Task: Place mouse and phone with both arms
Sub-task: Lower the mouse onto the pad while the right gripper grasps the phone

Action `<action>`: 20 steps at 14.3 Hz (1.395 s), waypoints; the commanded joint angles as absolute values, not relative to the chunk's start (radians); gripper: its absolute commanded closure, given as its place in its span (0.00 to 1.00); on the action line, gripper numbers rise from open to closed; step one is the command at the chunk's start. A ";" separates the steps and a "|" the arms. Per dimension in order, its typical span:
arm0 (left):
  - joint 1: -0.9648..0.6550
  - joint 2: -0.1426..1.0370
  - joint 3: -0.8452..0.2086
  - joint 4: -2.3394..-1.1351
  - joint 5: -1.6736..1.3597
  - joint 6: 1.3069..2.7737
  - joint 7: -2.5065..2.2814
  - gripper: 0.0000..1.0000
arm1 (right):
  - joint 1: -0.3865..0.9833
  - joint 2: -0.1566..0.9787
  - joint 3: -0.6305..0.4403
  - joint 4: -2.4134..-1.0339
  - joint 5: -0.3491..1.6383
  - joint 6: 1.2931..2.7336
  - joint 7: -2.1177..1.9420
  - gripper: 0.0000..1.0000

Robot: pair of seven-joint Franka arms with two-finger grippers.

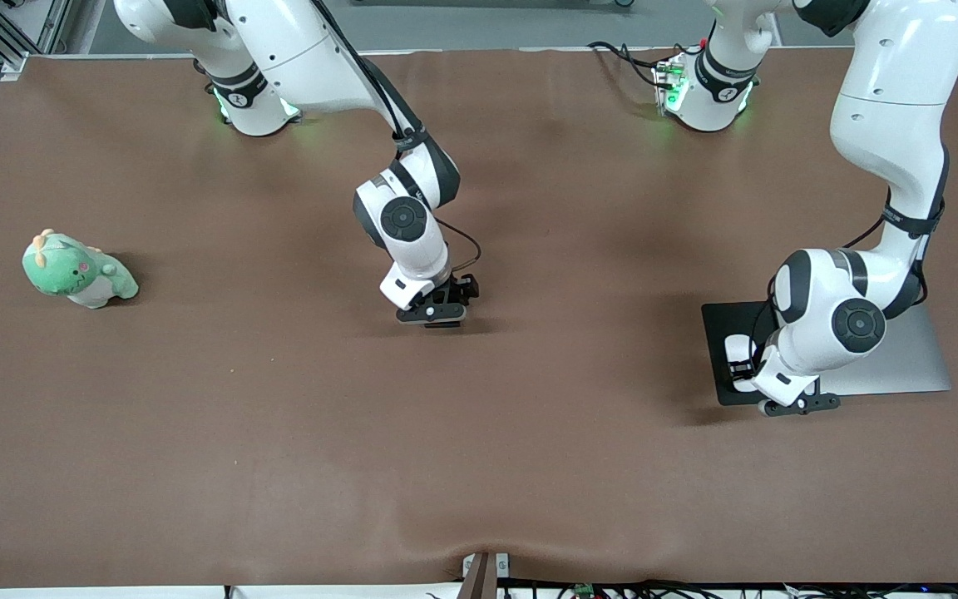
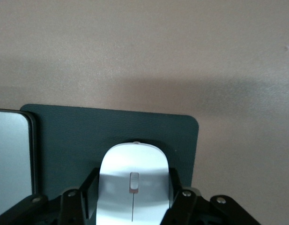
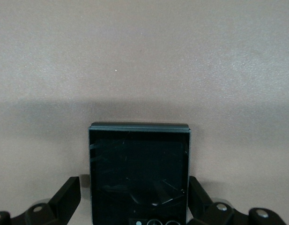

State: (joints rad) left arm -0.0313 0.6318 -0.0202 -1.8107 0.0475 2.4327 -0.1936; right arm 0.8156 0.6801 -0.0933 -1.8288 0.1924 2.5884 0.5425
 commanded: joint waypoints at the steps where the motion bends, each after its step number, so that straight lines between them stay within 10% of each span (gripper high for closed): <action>1: -0.023 0.624 -0.025 -1.825 0.064 2.441 -0.178 0.65 | 0.831 0.692 -0.121 -1.819 0.176 2.600 0.568 0.69; 2: -0.023 0.624 -0.025 -1.825 0.063 2.441 -0.178 0.40 | 0.827 0.692 -0.123 -1.816 0.178 2.599 0.568 1.00; 5: -0.018 0.614 -0.026 -1.828 0.063 2.441 -0.178 0.11 | 0.789 0.669 -0.123 -1.796 0.179 2.545 0.563 1.00; 20: -0.025 0.204 -0.155 -1.810 0.051 2.113 -0.204 0.00 | 0.483 0.269 -0.124 -1.776 0.160 1.962 0.307 1.00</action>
